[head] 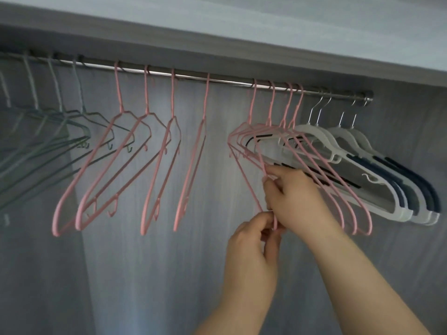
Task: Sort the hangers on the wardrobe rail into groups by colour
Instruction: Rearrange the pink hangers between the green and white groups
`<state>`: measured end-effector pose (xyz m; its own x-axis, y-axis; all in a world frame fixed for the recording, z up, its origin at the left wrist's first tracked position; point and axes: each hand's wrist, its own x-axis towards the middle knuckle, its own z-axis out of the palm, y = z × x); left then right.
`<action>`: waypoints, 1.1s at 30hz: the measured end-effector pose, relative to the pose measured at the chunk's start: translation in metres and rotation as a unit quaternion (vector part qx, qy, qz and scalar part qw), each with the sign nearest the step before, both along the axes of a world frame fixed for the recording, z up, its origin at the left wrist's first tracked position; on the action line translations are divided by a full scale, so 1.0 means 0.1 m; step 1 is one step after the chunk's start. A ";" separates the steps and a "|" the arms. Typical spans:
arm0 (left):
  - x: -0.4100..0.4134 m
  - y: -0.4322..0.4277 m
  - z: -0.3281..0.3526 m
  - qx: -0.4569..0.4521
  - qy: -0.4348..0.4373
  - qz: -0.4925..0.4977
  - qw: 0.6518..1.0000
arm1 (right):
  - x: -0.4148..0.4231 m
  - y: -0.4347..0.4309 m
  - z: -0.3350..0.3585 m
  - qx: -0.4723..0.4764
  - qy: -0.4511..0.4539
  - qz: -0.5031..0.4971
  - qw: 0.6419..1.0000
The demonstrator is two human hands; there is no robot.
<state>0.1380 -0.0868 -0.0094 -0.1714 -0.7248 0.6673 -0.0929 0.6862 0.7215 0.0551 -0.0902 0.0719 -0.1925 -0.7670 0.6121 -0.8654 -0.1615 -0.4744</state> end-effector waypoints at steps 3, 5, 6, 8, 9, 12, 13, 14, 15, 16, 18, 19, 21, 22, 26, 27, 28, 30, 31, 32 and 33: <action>0.15 0.00 0.02 -0.001 0.019 -0.003 1.000 | 0.13 -0.07 -0.06 -0.019 -0.036 0.027 0.999; 0.23 -0.02 0.03 -0.007 0.029 -0.003 1.000 | 0.21 -0.12 -0.08 -0.022 -0.055 0.047 0.997; 0.26 -0.03 0.02 -0.008 0.032 -0.001 0.999 | 0.25 -0.14 -0.10 -0.026 -0.057 0.053 0.997; 0.31 -0.04 0.01 -0.006 0.035 0.010 0.999 | 0.31 -0.17 -0.11 -0.032 -0.061 0.056 0.996; 0.33 -0.05 0.00 -0.002 0.036 0.016 0.999 | 0.34 -0.17 -0.11 -0.031 -0.066 0.054 0.996; 0.38 -0.05 -0.02 0.000 0.040 0.026 0.999 | 0.40 -0.15 -0.12 -0.019 -0.078 0.053 0.995; 0.38 -0.04 -0.03 -0.001 0.038 0.032 0.999 | 0.42 -0.13 -0.12 -0.013 -0.070 0.048 0.996; 0.39 -0.02 -0.05 0.000 0.036 0.041 0.999 | 0.42 -0.11 -0.12 -0.009 -0.047 0.036 0.998; 0.39 0.00 -0.07 0.004 0.037 0.051 0.998 | 0.42 -0.07 -0.12 -0.016 -0.016 0.017 1.000; 0.39 0.03 -0.09 0.005 0.041 0.063 0.997 | 0.38 -0.01 -0.12 -0.048 0.009 -0.001 0.999; 0.40 0.11 -0.15 -0.038 0.042 0.104 0.993 | 0.23 0.15 -0.07 -0.155 0.018 -0.028 0.987; 0.40 0.15 -0.16 -0.079 0.040 0.125 0.988 | 0.12 0.23 -0.03 -0.198 0.011 -0.042 0.979; 0.37 0.24 -0.17 -0.163 0.053 0.150 0.974 | -0.14 0.32 -0.02 -0.188 -0.015 -0.076 0.979; 0.33 0.28 -0.18 -0.200 0.056 0.149 0.967 | -0.24 0.31 -0.04 -0.147 -0.026 -0.097 0.984; 0.05 0.30 -0.20 -0.183 -0.005 0.056 0.981 | -0.38 0.24 -0.21 -0.024 -0.012 -0.121 0.992; 0.00 0.28 -0.18 -0.120 -0.017 0.024 0.992 | -0.38 0.24 -0.24 -0.012 -0.027 -0.114 0.993; -0.06 0.24 -0.16 -0.062 -0.034 0.001 0.998 | -0.37 0.23 -0.26 -0.004 -0.059 -0.097 0.994; -0.17 0.12 -0.14 0.002 -0.066 -0.017 0.998 | -0.34 0.23 -0.28 -0.001 -0.160 -0.038 0.986; -0.21 0.06 -0.12 0.017 -0.068 -0.018 0.997 | -0.31 0.23 -0.29 -0.014 -0.217 -0.005 0.976; -0.23 0.01 -0.09 0.022 -0.059 -0.024 0.998 | -0.30 0.22 -0.29 -0.024 -0.276 0.026 0.961; -0.25 -0.04 -0.06 0.020 -0.043 -0.027 0.999 | -0.27 0.21 -0.29 -0.026 -0.331 0.055 0.942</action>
